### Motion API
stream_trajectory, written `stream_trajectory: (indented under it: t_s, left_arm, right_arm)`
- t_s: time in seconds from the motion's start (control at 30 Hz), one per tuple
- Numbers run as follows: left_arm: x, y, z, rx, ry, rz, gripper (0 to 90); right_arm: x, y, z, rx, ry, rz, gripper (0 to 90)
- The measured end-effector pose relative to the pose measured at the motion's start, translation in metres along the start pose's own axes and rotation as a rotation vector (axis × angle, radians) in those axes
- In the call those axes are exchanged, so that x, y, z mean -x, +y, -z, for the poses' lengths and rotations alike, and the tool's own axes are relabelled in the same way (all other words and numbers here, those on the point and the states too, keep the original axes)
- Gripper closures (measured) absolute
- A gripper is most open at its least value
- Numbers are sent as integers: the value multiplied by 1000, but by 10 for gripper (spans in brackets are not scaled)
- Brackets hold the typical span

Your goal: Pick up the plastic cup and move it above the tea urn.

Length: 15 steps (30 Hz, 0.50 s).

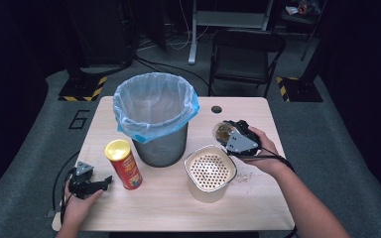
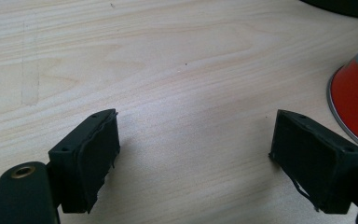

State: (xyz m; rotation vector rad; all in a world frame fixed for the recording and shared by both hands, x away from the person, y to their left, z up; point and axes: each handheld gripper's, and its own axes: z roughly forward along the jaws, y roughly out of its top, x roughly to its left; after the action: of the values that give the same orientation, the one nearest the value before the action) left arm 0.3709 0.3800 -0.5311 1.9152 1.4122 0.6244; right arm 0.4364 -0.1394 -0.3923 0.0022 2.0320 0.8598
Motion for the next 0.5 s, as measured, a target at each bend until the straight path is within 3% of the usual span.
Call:
stream_trajectory:
  t_s: [0.03,0.07,0.2,0.23,0.33,0.37,0.4,0.43,0.47,0.5]
  left_arm:
    - [0,0,0,-1,0,1,151]
    - [0,0,0,-1,0,1,151]
    - [0,0,0,-1,0,1,151]
    - [0,0,0,-1,0,1,151]
    - [0,0,0,0,0,0,151]
    - [0,0,0,0,0,0,151]
    - [0,0,0,-1,0,1,151]
    - [0,0,0,-1,0,1,150]
    - [0,0,0,-1,0,1,150]
    - [0,0,0,-1,-1,1,150]
  right_arm:
    - [-4,2,0,-4,-28,55,360]
    - [-4,2,0,-4,-28,55,360]
    - [-16,6,-2,-43,-83,196,362]
    - [-16,6,-2,-43,-83,196,362]
    - [-27,11,-2,-74,-119,304,364]
    - [-27,11,-2,-74,-119,304,364]
    - [-32,12,-2,-82,-146,363,365]
    - [-32,12,-2,-82,-146,363,365]
    - [-34,13,-2,-86,-166,398,365]
    - [-39,16,-1,-96,-199,463,365]
